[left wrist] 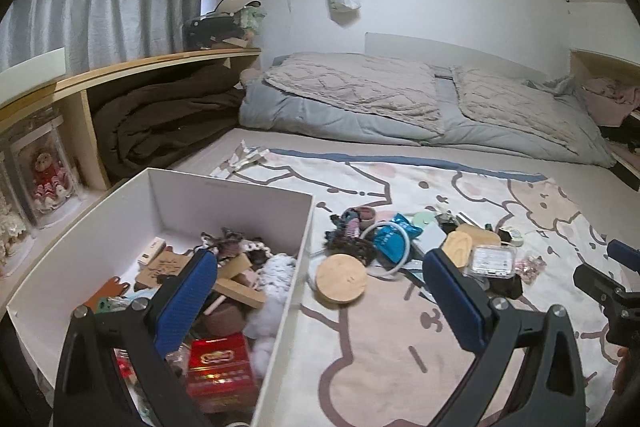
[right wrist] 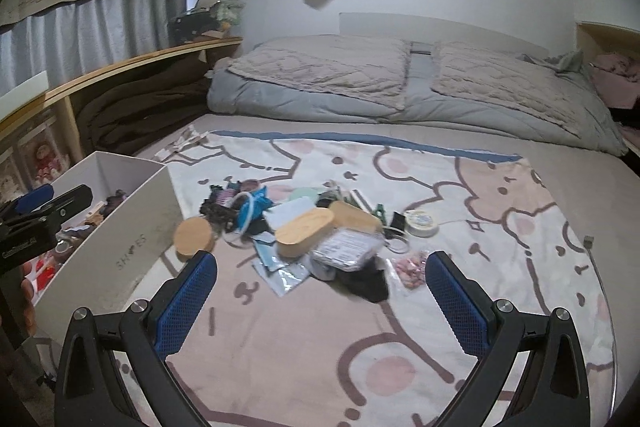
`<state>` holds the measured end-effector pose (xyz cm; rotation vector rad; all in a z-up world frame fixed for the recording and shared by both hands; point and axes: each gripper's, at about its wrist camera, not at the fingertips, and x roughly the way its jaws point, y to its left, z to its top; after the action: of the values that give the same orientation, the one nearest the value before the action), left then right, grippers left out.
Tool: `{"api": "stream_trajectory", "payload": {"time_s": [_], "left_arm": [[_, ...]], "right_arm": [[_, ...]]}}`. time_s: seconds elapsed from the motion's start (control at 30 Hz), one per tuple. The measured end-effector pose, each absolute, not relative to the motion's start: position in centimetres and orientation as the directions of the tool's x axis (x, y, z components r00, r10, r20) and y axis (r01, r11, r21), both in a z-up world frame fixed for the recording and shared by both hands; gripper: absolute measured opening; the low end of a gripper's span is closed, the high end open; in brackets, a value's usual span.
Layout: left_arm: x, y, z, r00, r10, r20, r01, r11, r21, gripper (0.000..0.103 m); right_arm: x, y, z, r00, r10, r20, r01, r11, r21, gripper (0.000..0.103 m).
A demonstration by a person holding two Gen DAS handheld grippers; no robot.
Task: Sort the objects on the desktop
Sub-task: 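Withdraw both grippers from the box back toward the remaining clutter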
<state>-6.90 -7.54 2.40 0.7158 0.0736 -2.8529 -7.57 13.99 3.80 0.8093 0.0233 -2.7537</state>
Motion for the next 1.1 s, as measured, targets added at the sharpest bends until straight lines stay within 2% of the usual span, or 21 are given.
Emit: {"api": "stream_trajectory", "payload": {"time_s": [0.33,0.7,1.1], "left_arm": [[-7.2,-5.9,1.5,-0.872,-0.156,-0.463,0.178,-0.984,-0.004,0.103],[-8.0,-3.4,0.0,-0.863,-0.155,-0.480,0.139,-0.988,0.069,0.103],[-7.9,-1.1,-0.9,-0.869,-0.067,-0.490,0.048,-0.997,0.053,0.103]], "right_arm": [[-7.4,16.7,3.1,-0.827,-0.209,-0.522,0.205,-0.977,0.067,0.103],[-8.0,18.4,1.9,-0.823,-0.191,-0.534,0.168,-0.981,0.092,0.103],[-9.2,19.9,0.0,-0.811,-0.172,-0.560,0.129,-0.985,0.116,0.103]]}}
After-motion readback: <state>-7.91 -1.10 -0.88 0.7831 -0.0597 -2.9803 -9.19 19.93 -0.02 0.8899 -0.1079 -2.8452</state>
